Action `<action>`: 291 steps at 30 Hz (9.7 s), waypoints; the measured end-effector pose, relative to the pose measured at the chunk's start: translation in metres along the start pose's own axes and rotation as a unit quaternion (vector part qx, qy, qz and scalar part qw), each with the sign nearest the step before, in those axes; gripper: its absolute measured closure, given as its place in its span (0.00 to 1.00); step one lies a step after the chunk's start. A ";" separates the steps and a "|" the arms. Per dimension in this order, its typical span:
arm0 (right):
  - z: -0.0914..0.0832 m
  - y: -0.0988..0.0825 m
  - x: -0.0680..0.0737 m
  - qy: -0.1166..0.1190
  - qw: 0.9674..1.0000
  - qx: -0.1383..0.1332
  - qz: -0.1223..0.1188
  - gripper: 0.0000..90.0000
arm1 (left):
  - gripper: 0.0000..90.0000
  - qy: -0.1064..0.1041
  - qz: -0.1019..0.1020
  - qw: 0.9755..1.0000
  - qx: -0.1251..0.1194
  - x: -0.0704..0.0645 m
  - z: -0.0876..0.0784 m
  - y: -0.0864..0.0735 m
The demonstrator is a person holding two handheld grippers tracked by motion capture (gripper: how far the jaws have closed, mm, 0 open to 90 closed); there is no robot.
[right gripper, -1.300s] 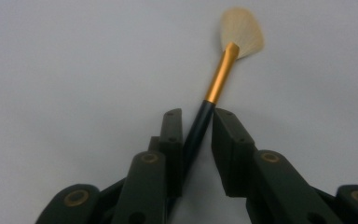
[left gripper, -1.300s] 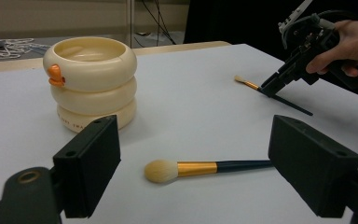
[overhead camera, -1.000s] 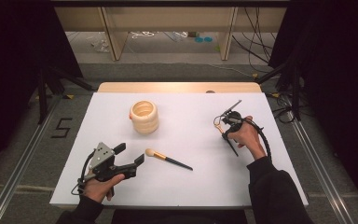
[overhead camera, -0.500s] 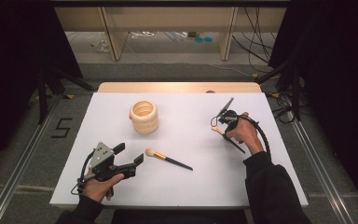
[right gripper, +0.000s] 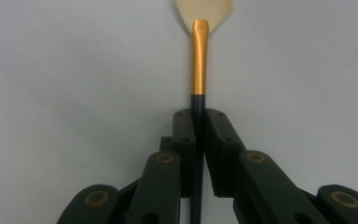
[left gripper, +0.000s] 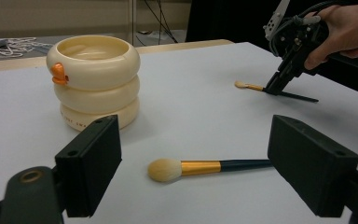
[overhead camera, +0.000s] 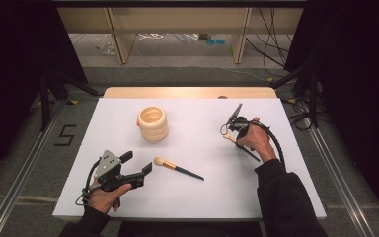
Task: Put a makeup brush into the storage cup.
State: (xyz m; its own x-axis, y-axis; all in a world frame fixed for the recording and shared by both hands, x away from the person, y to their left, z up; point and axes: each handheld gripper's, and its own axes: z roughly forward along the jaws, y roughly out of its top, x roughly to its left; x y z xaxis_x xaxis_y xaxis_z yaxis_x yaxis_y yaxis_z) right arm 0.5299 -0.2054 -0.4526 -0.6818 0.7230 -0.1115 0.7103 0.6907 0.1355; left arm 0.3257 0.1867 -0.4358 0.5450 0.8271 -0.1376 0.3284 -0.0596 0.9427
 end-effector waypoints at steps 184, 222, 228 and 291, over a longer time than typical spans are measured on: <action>-0.067 -0.079 0.104 0.120 0.882 -0.455 0.012 0.27 | 0.93 -0.057 0.007 0.998 -0.005 0.005 0.083 0.034; -0.057 -0.116 0.108 0.099 0.890 -0.445 0.020 0.21 | 0.93 0.009 -0.005 1.000 -0.028 0.057 0.094 0.085; -0.054 -0.118 0.112 0.099 0.891 -0.443 0.014 0.21 | 0.93 0.014 -0.011 0.999 -0.041 0.062 0.100 0.094; -0.051 -0.117 0.112 0.099 0.895 -0.435 0.009 0.24 | 0.45 0.080 -0.028 0.996 0.021 0.083 0.139 0.070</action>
State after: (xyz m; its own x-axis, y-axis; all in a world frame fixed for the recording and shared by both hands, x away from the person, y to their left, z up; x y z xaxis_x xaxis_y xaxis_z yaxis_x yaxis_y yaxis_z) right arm 0.3618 -0.2061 -0.4303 -0.7505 0.6578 0.0635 0.3752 0.3451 0.8603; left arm 0.5015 0.1735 -0.4238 0.3956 0.9082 -0.1367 0.3882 -0.0305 0.9211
